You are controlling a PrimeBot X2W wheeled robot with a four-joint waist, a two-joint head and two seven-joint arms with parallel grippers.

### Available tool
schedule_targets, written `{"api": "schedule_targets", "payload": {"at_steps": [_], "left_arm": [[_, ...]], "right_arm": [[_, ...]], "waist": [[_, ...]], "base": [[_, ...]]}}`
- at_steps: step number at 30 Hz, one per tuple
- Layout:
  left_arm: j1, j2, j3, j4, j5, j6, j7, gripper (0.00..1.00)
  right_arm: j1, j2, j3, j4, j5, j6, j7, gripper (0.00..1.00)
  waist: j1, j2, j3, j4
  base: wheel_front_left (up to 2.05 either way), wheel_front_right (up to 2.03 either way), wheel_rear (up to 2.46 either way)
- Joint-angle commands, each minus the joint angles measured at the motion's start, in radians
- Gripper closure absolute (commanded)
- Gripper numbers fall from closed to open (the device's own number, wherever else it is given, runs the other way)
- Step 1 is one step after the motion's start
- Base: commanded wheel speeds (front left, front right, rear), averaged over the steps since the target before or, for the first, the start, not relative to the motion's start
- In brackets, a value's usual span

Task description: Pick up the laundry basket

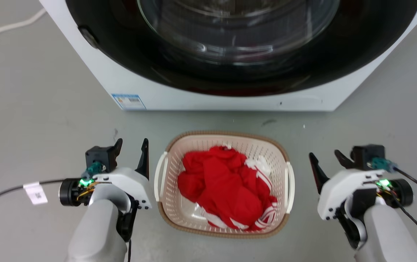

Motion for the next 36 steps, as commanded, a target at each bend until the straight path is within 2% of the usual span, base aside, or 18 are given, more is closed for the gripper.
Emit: {"api": "schedule_targets", "payload": {"at_steps": [1, 12, 18, 26, 36], "left_arm": [[-0.019, 0.003, 0.002, 0.012, -0.006, -0.004, 0.004, 0.00], [-0.224, 0.028, -0.025, 0.314, -0.054, -0.052, 0.061, 0.00], [-0.310, 0.044, -0.048, 0.435, -0.092, -0.061, 0.116, 0.00], [-0.386, 0.072, -0.124, 0.489, -0.159, -0.063, 0.174, 0.00], [-0.472, 0.132, -0.207, 0.512, -0.217, -0.062, 0.219, 0.00]], "right_arm": [[-0.024, 0.002, 0.005, 0.010, 0.007, -0.001, 0.003, 0.00], [-0.249, 0.002, 0.070, 0.307, 0.040, -0.001, 0.070, 0.00], [-0.370, 0.002, 0.126, 0.470, 0.085, -0.001, 0.095, 0.00], [-0.501, 0.002, 0.213, 0.626, 0.165, -0.001, 0.115, 0.00], [-0.617, 0.002, 0.353, 0.694, 0.285, -0.001, 0.114, 0.00]], "waist": [[-0.0002, -0.0001, 0.050, -0.008], [-0.0002, -0.0001, 0.230, -0.029], [-0.0002, -0.0001, 0.314, -0.049], [-0.0002, -0.0001, 0.401, -0.070], [-0.0002, -0.0001, 0.489, -0.096]], "base": [[0.00, 0.00, 0.00], [0.00, 0.00, 0.00], [0.00, 0.00, 0.00], [0.00, 0.00, 0.00], [0.00, 0.00, 0.00]]}}
